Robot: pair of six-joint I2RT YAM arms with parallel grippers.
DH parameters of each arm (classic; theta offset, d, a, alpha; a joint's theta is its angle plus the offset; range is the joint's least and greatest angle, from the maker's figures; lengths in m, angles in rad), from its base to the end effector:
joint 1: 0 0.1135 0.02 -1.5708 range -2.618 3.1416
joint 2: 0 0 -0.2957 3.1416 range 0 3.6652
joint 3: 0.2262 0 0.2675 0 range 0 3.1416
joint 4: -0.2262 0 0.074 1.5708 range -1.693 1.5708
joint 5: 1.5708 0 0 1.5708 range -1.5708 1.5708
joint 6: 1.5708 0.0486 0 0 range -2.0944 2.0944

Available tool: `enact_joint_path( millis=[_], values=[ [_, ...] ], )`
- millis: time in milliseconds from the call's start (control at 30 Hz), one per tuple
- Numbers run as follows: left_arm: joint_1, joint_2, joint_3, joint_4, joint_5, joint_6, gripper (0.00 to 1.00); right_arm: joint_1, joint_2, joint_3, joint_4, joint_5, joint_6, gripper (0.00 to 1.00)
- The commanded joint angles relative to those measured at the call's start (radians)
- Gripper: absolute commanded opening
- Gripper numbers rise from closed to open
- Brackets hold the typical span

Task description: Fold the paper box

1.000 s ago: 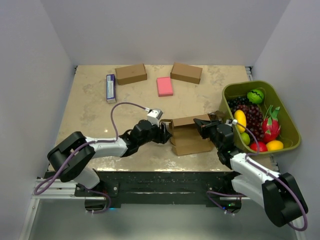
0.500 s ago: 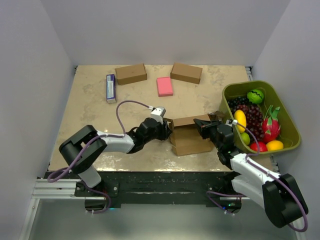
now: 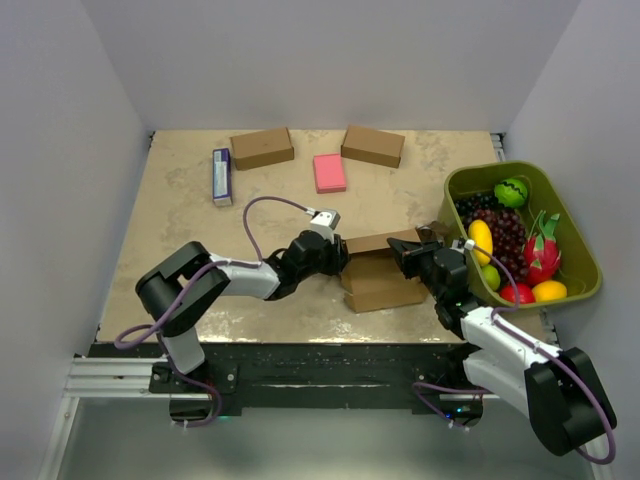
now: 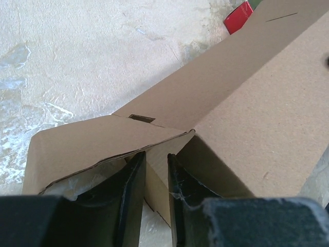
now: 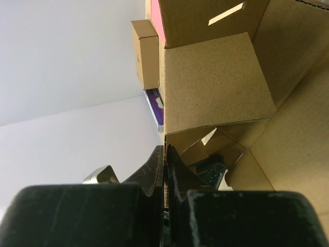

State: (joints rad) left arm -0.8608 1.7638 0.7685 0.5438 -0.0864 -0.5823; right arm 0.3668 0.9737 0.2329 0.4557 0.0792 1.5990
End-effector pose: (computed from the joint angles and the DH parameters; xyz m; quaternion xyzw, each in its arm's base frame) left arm 0.2503 -0.2847 0.1643 0.0948 0.8416 -0.3229 0.4224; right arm 0.1919 0.0696 0.1919 0.4815 0.6390 0.4809 0.3586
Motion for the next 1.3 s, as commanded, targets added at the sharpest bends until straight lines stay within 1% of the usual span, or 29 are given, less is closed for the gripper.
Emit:
enact_joint_path(
  millis=[0,67,267,367,500,600,833,1067,1267],
  values=[
    [-0.003,-0.039,0.005,0.015,-0.074,0.015,0.31,-0.014,0.0,-0.006,-0.02,0.065,0.004,0.0],
    [-0.003,-0.063,-0.008,-0.005,-0.117,0.018,0.31,-0.014,0.002,-0.004,-0.017,0.064,0.004,0.0],
    [-0.003,-0.059,-0.001,-0.08,-0.179,0.01,0.31,-0.014,-0.003,-0.004,-0.015,0.062,0.004,0.0],
    [-0.001,-0.067,-0.012,-0.073,-0.177,0.004,0.31,-0.012,-0.003,-0.004,-0.017,0.063,0.004,0.0],
    [-0.003,-0.053,0.009,-0.108,-0.18,0.001,0.31,-0.014,0.008,-0.004,-0.012,0.056,0.006,0.0],
    [-0.003,-0.058,-0.001,-0.117,-0.202,-0.004,0.32,-0.014,0.006,-0.004,-0.009,0.056,0.007,0.0],
    [-0.003,-0.119,-0.057,-0.107,-0.227,-0.008,0.33,-0.012,0.007,-0.006,-0.006,0.053,0.007,0.0],
    [-0.001,-0.063,-0.031,-0.102,-0.213,-0.008,0.25,-0.014,-0.003,-0.004,-0.008,0.053,0.007,0.0],
    [-0.003,-0.017,0.012,-0.079,-0.185,0.002,0.25,-0.014,-0.006,-0.004,-0.009,0.051,0.004,0.0]
  ],
)
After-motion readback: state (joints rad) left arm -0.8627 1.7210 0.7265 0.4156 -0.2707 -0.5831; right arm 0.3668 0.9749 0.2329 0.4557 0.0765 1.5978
